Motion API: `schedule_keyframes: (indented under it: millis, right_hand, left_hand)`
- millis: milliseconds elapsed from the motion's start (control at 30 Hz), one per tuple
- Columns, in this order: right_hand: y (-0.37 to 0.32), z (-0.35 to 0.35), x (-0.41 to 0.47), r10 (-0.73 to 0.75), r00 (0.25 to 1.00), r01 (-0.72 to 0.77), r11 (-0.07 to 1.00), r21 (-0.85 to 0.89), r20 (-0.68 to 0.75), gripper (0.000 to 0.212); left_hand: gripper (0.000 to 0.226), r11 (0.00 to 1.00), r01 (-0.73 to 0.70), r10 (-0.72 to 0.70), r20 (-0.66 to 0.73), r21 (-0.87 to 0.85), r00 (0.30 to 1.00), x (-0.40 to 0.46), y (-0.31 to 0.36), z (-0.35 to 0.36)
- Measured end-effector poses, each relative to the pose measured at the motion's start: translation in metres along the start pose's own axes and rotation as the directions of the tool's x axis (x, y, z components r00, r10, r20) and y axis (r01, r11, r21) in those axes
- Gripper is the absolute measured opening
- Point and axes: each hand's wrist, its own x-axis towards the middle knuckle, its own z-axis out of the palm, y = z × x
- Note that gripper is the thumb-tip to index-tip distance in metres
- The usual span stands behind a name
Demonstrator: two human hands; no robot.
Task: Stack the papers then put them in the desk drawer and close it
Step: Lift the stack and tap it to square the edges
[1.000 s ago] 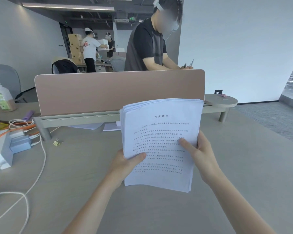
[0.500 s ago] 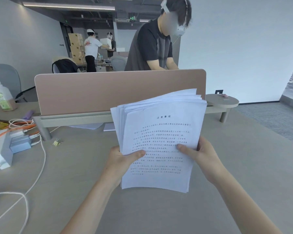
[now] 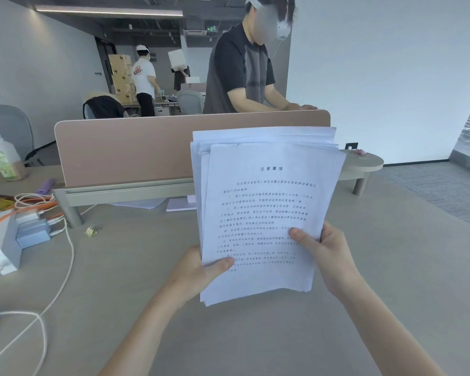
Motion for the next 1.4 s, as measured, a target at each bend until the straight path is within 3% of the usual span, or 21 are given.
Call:
schedule_keyframes:
  millis: [100,200,267,400,533,733,867,967,1200,1400]
  right_hand:
    - [0.003,0.007,-0.003,0.004,0.999,-0.007,0.999,-0.053,-0.044,0.017]
    - [0.009,0.019,-0.01,-0.038,0.995,0.028,0.993,-0.111,-0.089,0.01]
    - [0.012,0.026,-0.015,-0.067,0.992,0.053,0.99,-0.127,-0.11,0.014]
    - [0.009,0.029,-0.023,-0.111,0.993,0.104,0.985,-0.138,-0.046,0.029]
    - [-0.018,0.02,-0.014,-0.24,0.97,0.232,0.961,-0.151,-0.041,0.042]
    - [-0.091,0.007,0.008,-0.563,0.826,0.539,0.779,-0.32,0.02,0.075]
    - [-0.111,0.004,0.013,-0.638,0.759,0.608,0.627,-0.487,0.127,0.056]
    - [-0.109,0.002,0.013,-0.643,0.753,0.601,0.587,-0.543,0.139,0.044]
    - [-0.093,0.0,0.016,-0.56,0.823,0.503,0.634,-0.588,0.099,0.028]
    - [-0.095,0.004,0.016,-0.524,0.844,0.491,0.665,-0.562,0.116,0.035]
  left_hand:
    - [0.018,0.992,-0.102,0.092,-0.122,-0.071,0.988,-0.002,0.006,0.009]
    - [0.016,0.975,-0.12,0.056,-0.312,-0.188,0.948,-0.002,0.011,0.022]
    - [0.017,0.965,-0.13,0.04,-0.359,-0.229,0.932,-0.003,0.012,0.028]
    - [0.006,0.943,-0.131,0.015,-0.354,-0.306,0.935,-0.003,0.016,0.026]
    - [0.016,0.9,-0.103,-0.019,-0.274,-0.424,0.962,-0.002,0.026,0.02]
    - [0.018,0.872,-0.102,-0.017,-0.237,-0.479,0.971,0.0,0.038,0.02]
    - [0.016,0.866,-0.107,-0.02,-0.247,-0.489,0.969,0.0,0.04,0.025]
    - [0.014,0.871,-0.106,-0.016,-0.242,-0.48,0.97,0.0,0.037,0.026]
    - [0.009,0.906,-0.063,-0.028,-0.207,-0.418,0.978,-0.002,0.021,0.028]
    - [0.011,0.907,-0.041,-0.042,-0.186,-0.42,0.982,-0.003,0.013,0.031]
